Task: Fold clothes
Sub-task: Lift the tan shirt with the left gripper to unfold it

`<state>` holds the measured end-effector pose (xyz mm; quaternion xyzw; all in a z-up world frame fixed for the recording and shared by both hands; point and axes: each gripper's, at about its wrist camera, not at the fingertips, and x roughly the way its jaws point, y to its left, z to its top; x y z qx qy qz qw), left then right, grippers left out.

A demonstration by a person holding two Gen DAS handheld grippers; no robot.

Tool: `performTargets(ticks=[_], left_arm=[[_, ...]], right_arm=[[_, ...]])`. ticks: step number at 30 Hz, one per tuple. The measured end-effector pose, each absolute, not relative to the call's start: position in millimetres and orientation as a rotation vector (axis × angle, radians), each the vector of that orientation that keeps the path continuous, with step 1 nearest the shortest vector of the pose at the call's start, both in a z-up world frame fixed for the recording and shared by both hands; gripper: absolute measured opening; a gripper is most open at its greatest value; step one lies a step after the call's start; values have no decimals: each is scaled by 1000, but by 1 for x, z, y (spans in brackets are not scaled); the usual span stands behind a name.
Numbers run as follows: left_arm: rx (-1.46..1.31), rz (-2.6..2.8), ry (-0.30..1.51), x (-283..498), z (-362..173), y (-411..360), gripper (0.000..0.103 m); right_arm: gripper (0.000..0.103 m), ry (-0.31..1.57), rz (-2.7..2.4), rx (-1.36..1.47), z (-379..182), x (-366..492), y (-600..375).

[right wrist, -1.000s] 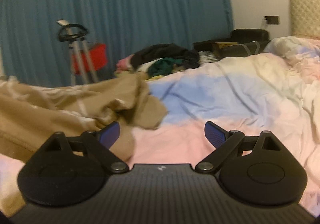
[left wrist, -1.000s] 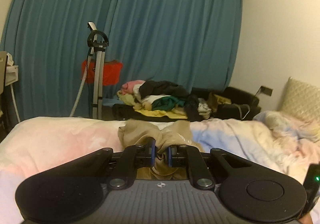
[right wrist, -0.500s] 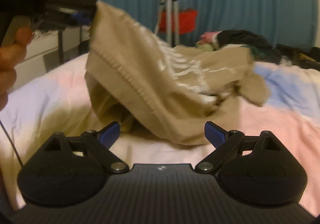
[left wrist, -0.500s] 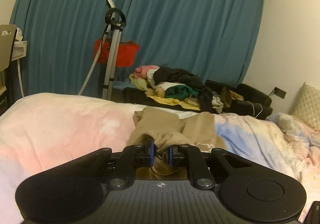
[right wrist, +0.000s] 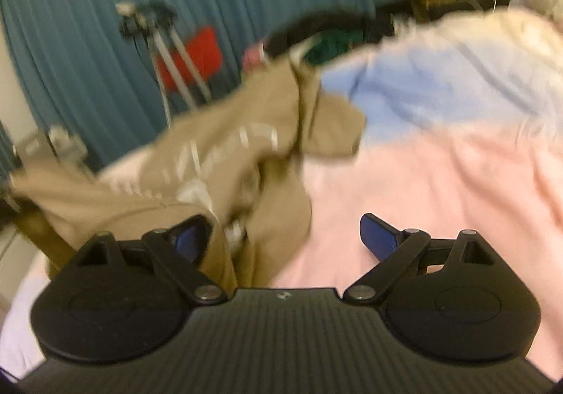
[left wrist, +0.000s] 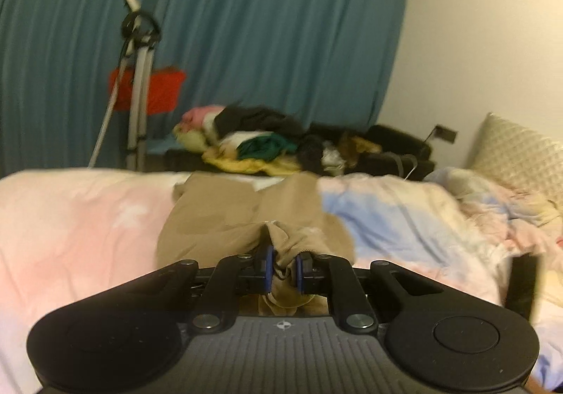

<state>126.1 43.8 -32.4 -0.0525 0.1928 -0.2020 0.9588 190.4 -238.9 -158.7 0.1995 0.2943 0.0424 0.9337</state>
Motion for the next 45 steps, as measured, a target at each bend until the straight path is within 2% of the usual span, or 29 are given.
performTargets(ticks=[4, 7, 15, 22, 25, 30, 33, 36, 39, 41, 42, 44, 45], left_arm=[[-184, -405, 322, 112, -20, 56, 12], [-246, -399, 286, 104, -9, 70, 12], [-400, -492, 200, 63, 14, 99, 12], [-443, -539, 165, 41, 23, 111, 13], [-455, -492, 225, 55, 20, 117, 13], [-483, -412, 400, 90, 2, 122, 13], [-462, -353, 468, 107, -9, 120, 13], [-408, -272, 491, 120, -14, 118, 17], [-361, -212, 551, 146, -22, 116, 25], [-313, -207, 622, 161, -33, 115, 43], [-293, -206, 664, 168, -39, 113, 47], [-271, -196, 746, 177, -48, 114, 66], [-267, -193, 780, 178, -50, 116, 70]], right_arm=[[93, 712, 135, 345, -170, 192, -225], [93, 650, 116, 311, -163, 181, -223], [93, 318, -107, 318, -115, 127, -257], [94, -71, -194, 206, -77, 69, -257], [93, 77, -126, 213, -83, 92, -260], [93, 667, -33, 498, -158, 173, -289], [93, 711, -63, 475, -175, 187, -288], [93, 589, -92, 419, -155, 178, -282], [93, 439, -102, 429, -135, 161, -289], [93, 355, -109, 437, -124, 153, -295], [93, 328, -111, 439, -120, 150, -297], [93, 312, -110, 443, -118, 148, -295], [93, 318, -109, 445, -120, 149, -294]])
